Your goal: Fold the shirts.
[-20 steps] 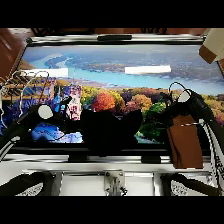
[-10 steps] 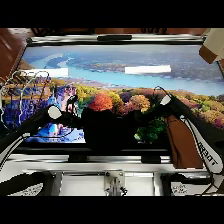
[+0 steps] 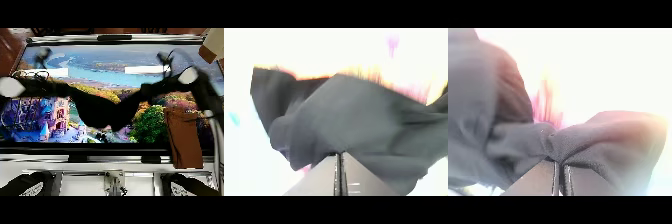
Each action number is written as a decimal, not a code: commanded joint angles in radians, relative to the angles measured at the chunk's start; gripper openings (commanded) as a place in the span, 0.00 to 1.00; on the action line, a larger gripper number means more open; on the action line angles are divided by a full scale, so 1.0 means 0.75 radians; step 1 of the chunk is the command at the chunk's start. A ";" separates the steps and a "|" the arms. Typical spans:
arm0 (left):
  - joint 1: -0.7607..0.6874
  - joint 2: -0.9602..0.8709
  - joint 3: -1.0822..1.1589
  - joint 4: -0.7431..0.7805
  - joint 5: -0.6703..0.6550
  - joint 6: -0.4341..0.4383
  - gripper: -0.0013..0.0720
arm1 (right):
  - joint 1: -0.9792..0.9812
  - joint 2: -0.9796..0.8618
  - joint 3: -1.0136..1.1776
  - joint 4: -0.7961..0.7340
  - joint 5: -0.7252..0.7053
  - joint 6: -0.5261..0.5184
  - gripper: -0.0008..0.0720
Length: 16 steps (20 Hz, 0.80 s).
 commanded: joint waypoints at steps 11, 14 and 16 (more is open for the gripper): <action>0.097 0.458 0.637 0.261 -0.059 -0.124 0.06 | -0.014 0.810 0.366 -0.204 -0.162 0.222 0.12; 0.097 0.433 0.586 0.301 -0.153 -0.124 0.06 | -0.014 0.755 0.366 -0.300 -0.147 0.244 0.12; 0.097 0.416 0.472 0.321 -0.228 -0.124 0.06 | -0.014 0.655 0.366 -0.345 -0.101 0.240 0.12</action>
